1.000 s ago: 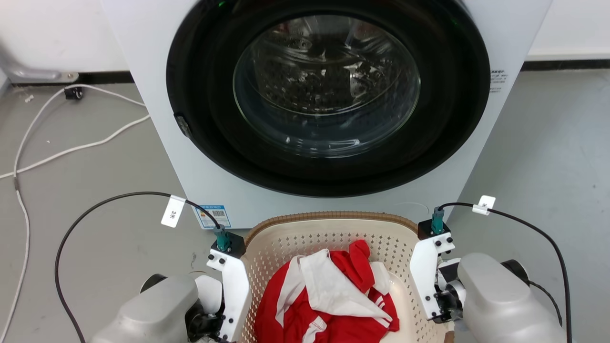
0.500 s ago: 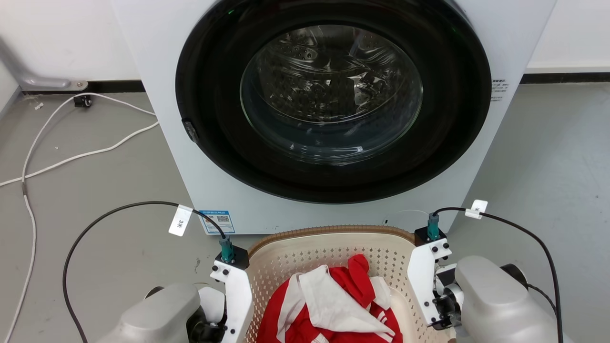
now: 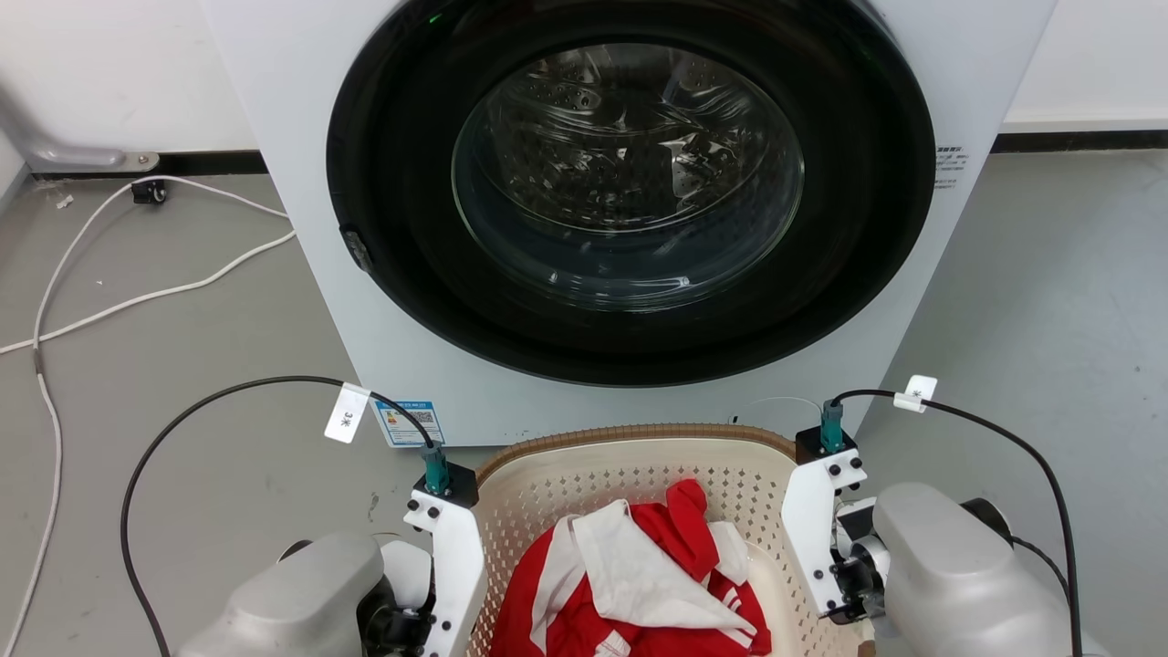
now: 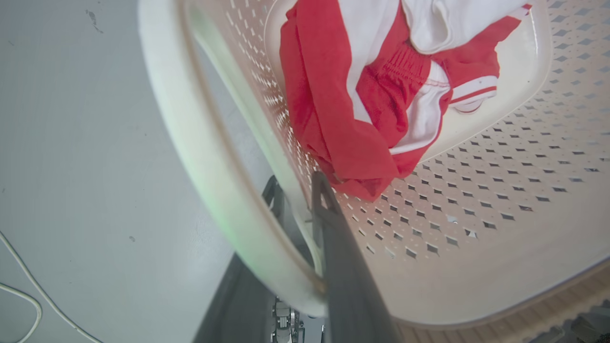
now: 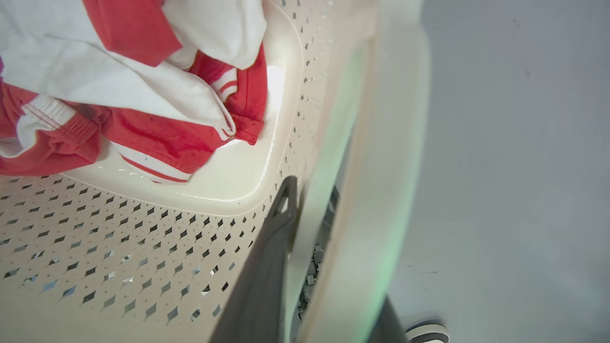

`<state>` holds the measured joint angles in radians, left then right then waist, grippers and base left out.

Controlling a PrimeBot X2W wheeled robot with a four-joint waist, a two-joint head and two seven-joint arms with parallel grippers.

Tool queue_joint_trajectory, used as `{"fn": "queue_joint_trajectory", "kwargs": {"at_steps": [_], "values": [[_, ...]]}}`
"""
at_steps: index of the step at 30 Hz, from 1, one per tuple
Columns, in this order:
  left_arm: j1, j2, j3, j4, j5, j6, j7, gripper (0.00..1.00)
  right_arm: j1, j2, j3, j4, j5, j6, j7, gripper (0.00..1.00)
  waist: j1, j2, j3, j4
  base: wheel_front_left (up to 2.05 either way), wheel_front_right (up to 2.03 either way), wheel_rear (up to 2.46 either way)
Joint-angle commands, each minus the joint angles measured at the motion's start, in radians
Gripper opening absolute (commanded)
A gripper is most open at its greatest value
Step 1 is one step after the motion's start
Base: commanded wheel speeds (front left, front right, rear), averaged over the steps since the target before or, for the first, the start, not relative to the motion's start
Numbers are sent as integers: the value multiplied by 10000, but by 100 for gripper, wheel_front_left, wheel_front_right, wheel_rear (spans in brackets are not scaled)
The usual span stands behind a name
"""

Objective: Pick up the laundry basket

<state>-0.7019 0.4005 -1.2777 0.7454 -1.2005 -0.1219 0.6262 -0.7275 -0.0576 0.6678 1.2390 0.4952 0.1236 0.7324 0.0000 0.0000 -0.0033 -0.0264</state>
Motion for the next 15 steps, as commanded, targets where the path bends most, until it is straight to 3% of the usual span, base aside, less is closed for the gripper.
{"fn": "queue_joint_trajectory", "kwargs": {"at_steps": [1, 15], "values": [[-187, -198, -55, -202, 61, -143, 17, 0, -145, 128, 150, -36, -14, 129, -86, 0, 0, 0, 7, -3, 0, 0, 0], [-172, -161, -52, -203, -39, -144, 7, 0, -234, 139, 443, 44, 361, 130, -164, 0, 0, 0, 1, 21, 0, 0, 0]]}}
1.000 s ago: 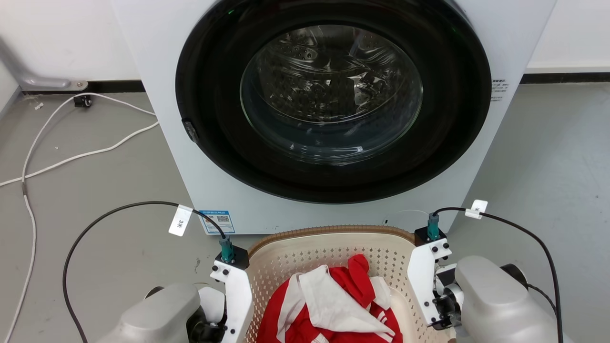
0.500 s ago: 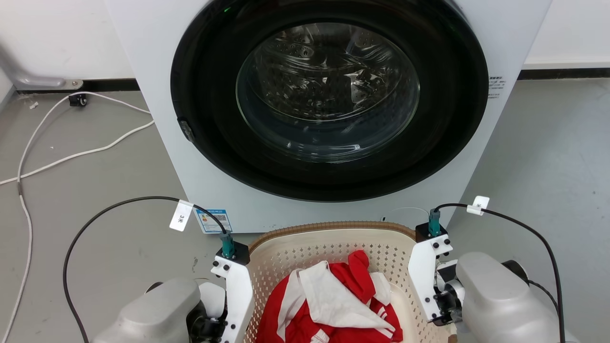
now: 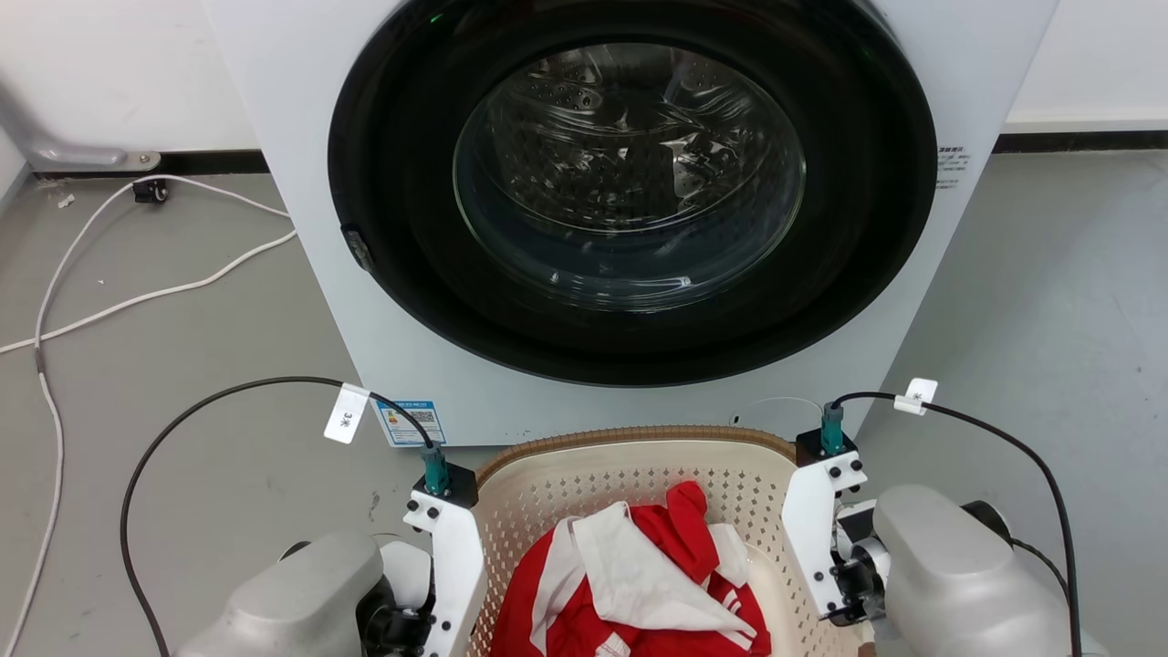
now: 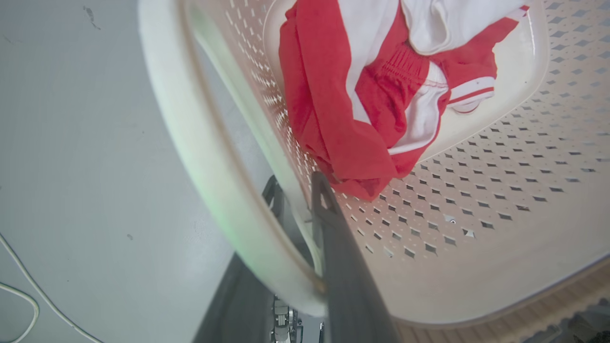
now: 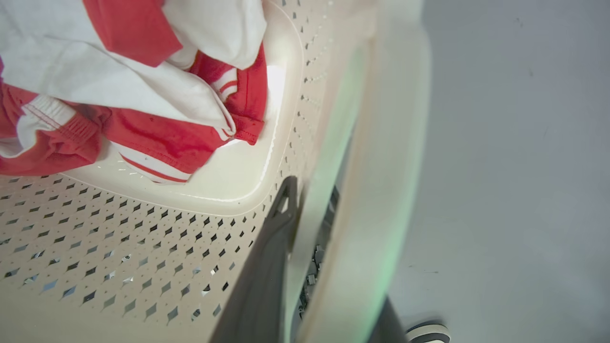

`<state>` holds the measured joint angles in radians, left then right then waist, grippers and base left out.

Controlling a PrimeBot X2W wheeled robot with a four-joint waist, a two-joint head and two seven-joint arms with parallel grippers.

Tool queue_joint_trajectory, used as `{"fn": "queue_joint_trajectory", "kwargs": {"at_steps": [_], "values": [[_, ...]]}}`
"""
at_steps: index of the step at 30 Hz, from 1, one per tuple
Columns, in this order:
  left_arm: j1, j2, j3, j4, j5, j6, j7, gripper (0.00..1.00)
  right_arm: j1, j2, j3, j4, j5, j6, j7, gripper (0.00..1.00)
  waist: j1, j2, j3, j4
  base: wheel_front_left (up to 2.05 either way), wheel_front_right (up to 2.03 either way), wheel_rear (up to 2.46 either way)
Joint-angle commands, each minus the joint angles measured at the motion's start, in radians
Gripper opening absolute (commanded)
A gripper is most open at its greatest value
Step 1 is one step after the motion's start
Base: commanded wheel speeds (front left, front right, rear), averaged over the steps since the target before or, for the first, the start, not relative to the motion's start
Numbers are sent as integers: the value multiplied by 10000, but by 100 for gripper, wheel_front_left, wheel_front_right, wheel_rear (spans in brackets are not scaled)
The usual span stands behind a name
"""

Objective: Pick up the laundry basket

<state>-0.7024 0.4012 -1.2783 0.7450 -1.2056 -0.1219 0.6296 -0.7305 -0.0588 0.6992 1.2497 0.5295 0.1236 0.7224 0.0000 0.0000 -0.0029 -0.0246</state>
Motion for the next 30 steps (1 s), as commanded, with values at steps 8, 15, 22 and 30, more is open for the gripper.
{"fn": "queue_joint_trajectory", "kwargs": {"at_steps": [8, 15, 22, 30], "values": [[-184, -169, -47, -148, 6, -144, -5, 0, -254, 150, 249, 25, 125, 130, -86, 0, 0, 0, -22, 7, 0, 0, 0], [-224, -190, -45, -167, 5, -144, -7, 0, -308, 151, 356, 54, 229, 130, -87, 0, 0, 0, -7, 0, 0, 0, 0], [-252, -195, -44, -180, 8, -144, 49, 0, -329, 155, 487, 109, 429, 130, -120, 0, 0, 0, 6, 11, 0, 0, 0], [-270, -190, -44, -174, -1, -144, 13, 0, -310, 158, 604, 101, 594, 130, -134, 0, 0, 0, 0, 6, 0, 0, 0]]}}
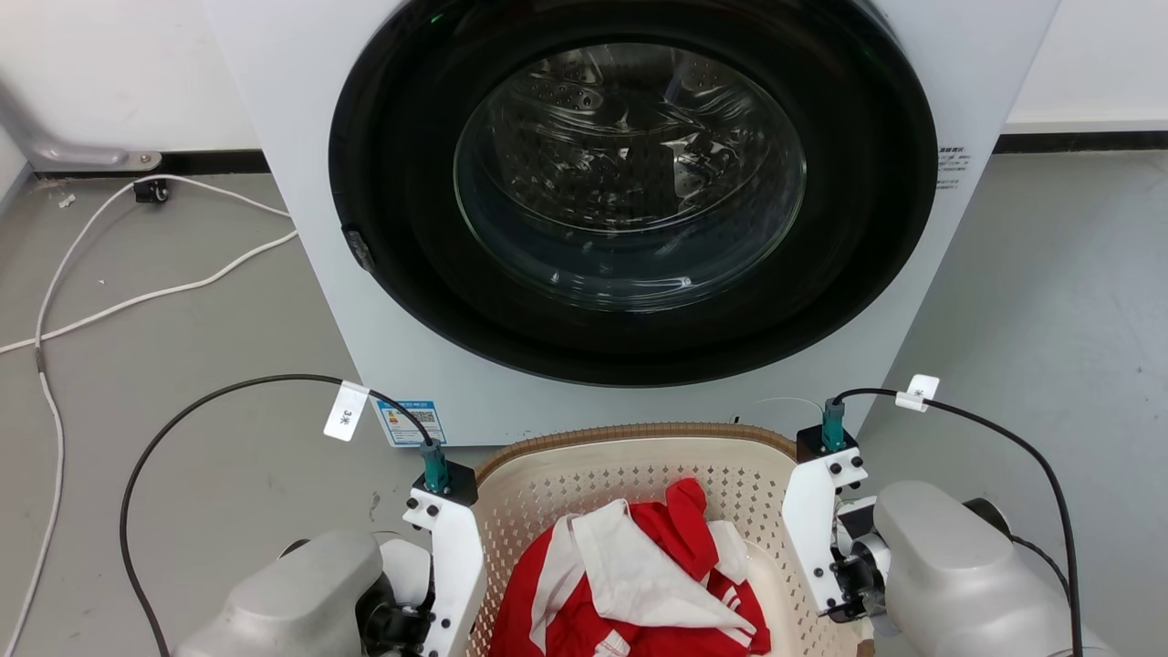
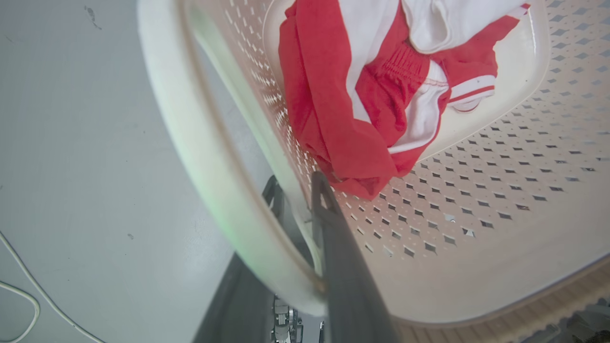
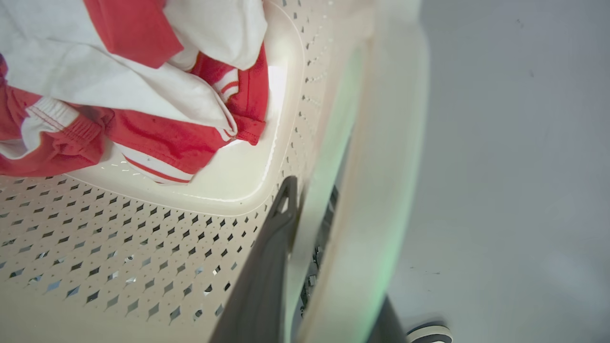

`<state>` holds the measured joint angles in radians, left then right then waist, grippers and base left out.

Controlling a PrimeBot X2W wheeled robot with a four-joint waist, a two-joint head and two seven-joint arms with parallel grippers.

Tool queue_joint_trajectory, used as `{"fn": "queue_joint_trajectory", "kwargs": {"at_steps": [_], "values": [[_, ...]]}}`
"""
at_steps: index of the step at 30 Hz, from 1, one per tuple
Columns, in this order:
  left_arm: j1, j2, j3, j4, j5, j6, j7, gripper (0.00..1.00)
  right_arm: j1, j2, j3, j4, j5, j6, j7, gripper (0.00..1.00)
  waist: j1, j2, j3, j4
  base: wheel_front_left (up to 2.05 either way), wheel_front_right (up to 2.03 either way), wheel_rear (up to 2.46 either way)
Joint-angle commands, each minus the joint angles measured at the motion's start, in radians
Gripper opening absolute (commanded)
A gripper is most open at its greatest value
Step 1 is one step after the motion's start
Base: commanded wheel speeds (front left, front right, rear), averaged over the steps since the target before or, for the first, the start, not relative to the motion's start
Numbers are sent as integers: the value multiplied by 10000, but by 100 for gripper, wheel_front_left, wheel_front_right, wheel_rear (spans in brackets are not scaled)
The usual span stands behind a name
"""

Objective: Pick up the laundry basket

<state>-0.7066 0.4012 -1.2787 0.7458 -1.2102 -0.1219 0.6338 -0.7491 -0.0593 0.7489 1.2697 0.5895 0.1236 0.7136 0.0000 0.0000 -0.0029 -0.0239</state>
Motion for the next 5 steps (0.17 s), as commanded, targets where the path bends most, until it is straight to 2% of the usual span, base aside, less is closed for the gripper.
{"fn": "queue_joint_trajectory", "kwargs": {"at_steps": [1, 5], "values": [[-236, -191, -40, -173, 41, -144, -32, 0, -130, 164, 119, -96, 21, 130, -46, 0, 0, 0, 1, -2, 0, 0, 0], [-263, -202, -40, -163, 20, -144, -22, 0, -148, 166, 161, -68, 81, 130, -49, 0, 0, 0, 3, 3, 0, 0, 0]]}}
